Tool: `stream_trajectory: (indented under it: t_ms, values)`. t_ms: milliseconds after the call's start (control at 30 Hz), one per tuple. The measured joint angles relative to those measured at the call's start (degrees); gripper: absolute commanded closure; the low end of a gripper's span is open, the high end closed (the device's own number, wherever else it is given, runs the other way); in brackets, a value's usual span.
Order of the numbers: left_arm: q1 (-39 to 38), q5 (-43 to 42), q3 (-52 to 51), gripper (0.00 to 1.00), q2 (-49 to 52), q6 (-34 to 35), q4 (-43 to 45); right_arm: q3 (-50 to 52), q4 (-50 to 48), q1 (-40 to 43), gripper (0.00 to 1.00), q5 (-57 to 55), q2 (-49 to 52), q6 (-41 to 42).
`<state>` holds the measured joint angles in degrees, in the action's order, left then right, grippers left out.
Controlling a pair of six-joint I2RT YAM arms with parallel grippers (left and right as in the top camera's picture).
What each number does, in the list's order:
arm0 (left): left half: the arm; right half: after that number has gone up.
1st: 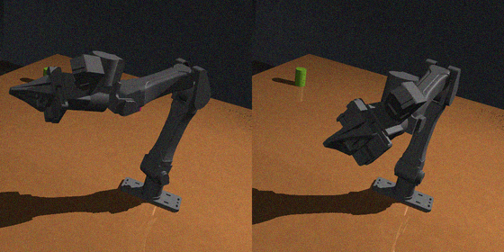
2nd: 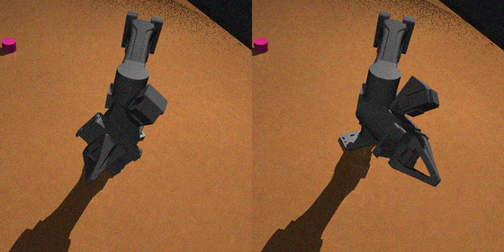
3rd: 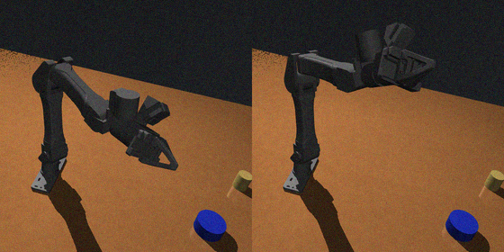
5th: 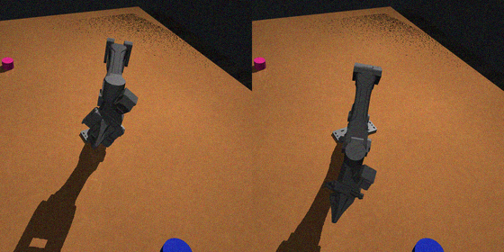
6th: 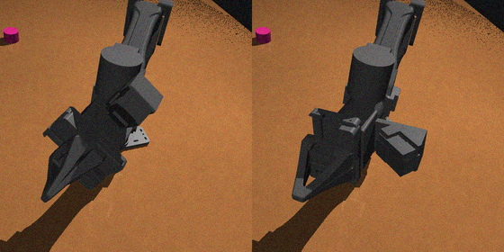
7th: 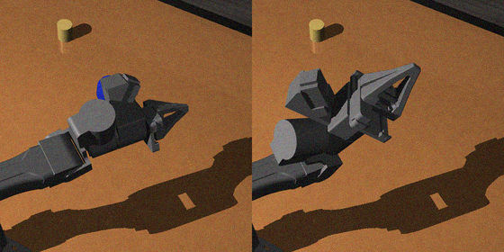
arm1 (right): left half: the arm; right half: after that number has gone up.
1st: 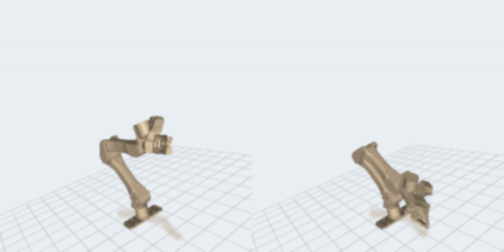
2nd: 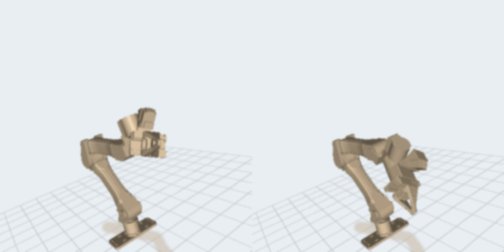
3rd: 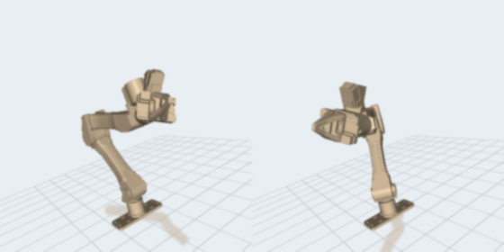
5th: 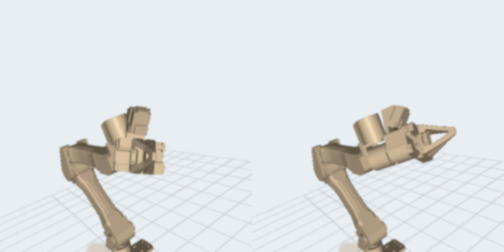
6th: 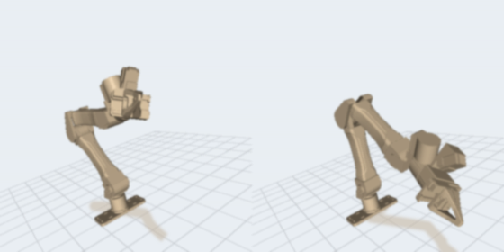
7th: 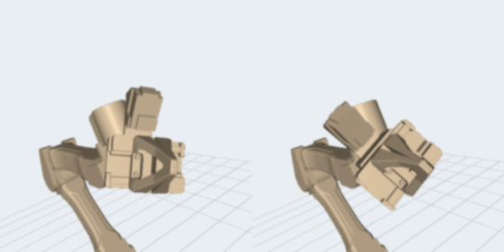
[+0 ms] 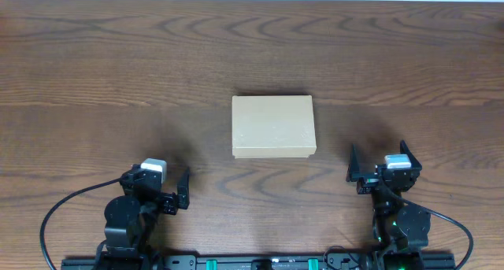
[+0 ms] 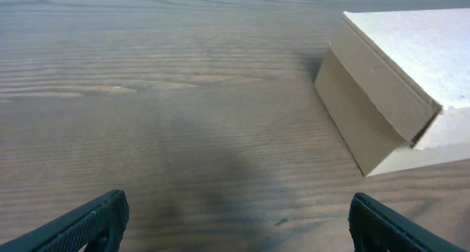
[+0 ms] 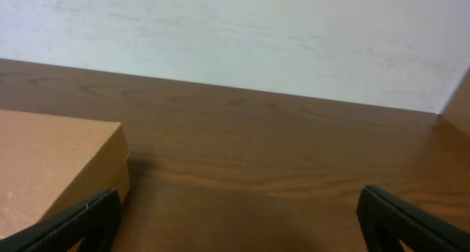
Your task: Pack container
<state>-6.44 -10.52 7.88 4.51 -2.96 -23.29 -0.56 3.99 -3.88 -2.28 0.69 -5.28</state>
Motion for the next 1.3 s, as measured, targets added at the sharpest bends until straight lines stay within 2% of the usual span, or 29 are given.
stream_trajectory:
  t_ms: [400, 767, 1300]
  values:
    - [0.0, 2.6, 0.0, 0.05, -0.2, 0.6, 0.0, 0.0, 0.0, 0.0, 0.01, 0.0, 0.0, 0.0]
    - [0.0, 11.0, -0.3, 0.05, -3.9, 0.6, 1.8, 0.0, 0.0, 0.0, 0.01, 0.0, 0.0, 0.0]
    - [0.0, 10.9, -0.3, 0.05, -3.9, 0.6, 1.8, 0.0, 0.0, 0.0, 0.01, 0.0, 0.0, 0.0]
